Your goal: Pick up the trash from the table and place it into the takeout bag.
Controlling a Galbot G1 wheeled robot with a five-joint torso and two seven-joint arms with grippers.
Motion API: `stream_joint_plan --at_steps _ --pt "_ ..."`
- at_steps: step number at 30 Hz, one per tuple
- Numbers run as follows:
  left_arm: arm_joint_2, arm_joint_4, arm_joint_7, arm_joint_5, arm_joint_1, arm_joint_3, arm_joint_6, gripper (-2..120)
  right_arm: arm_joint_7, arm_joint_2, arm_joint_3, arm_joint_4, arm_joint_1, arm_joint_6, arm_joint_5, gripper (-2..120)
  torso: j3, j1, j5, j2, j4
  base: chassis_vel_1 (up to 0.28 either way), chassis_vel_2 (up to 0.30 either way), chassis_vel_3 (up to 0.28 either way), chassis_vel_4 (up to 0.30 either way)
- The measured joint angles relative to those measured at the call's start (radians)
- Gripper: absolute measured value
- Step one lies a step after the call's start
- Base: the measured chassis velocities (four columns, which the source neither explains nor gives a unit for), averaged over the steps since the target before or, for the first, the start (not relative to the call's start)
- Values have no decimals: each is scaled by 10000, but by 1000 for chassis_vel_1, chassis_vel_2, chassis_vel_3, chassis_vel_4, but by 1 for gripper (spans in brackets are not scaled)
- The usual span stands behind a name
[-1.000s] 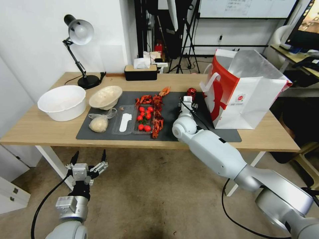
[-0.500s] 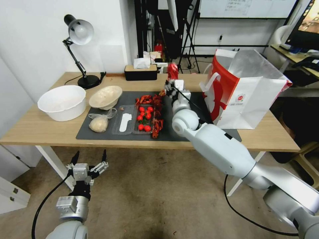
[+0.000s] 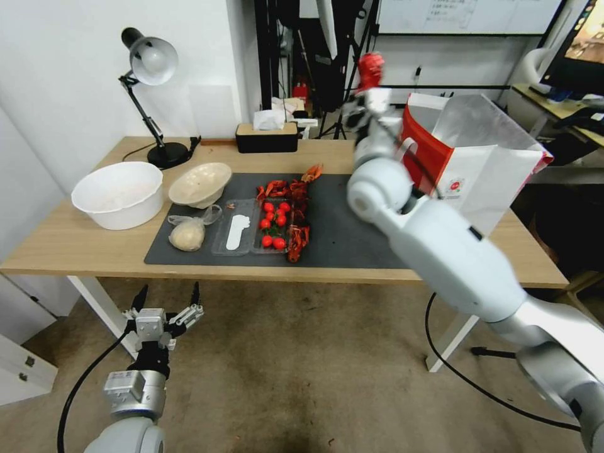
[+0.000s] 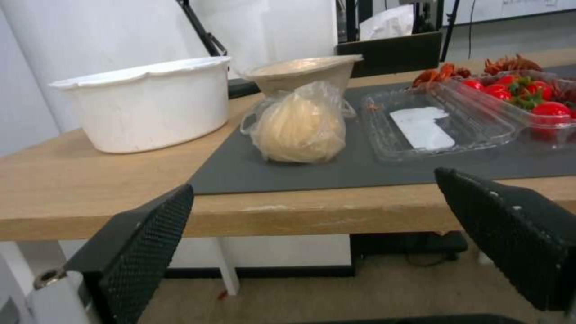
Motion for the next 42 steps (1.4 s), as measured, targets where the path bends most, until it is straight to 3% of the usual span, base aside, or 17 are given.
stream_joint_plan --at_steps 7,16,19,22,27,28,32,34,36,38,42 --pt "-16 -14 0 43 -1 16 8 100 439 -353 505 120 -144 -291 176 52 1 0 2 0 2 0 0 0 0" --pt "-37 -86 10 156 -13 97 29 100 1383 -1364 1220 882 -1032 -1109 1651 52 0 2 1 0 0 0 0 0 0" --pt "-40 -86 21 185 -15 119 33 100 1407 -1488 1336 1000 -1261 -1145 1762 57 0 2 0 0 1 0 0 0 0" --pt "-73 -86 43 236 -5 158 34 100 1375 -1622 1415 1044 -1309 -1114 1778 74 0 2 -2 0 2 0 0 0 0" --pt "-90 -87 52 264 29 165 34 100 1268 -1725 1467 1057 -1273 -1030 1755 90 0 2 -1 0 1 0 0 0 0" --pt "-92 -94 55 266 37 166 34 100 997 -1756 1474 1096 -1240 -664 1677 96 0 2 0 0 0 0 0 0 0" --pt "-98 -103 58 267 44 170 34 100 167 -1828 1513 1271 -1211 276 1550 100 0 2 -2 0 2 0 0 0 0" --pt "-106 -113 59 271 56 178 31 100 -582 -1922 1587 1521 -1233 974 1536 100 0 2 -2 0 3 0 0 0 0" --pt "-119 -113 62 287 77 191 24 100 -2002 -2227 1744 1983 -1443 1859 1534 100 0 2 -1 0 1 0 0 0 0" --pt "-121 -114 64 289 77 195 22 100 -2281 -2309 1760 2096 -1502 2056 1533 100 0 1 -2 0 0 0 0 0 0" --pt "-129 -114 67 301 85 205 7 100 -3976 -2844 2061 2793 -2122 3057 1493 100 0 1 -2 0 2 0 0 0 0"
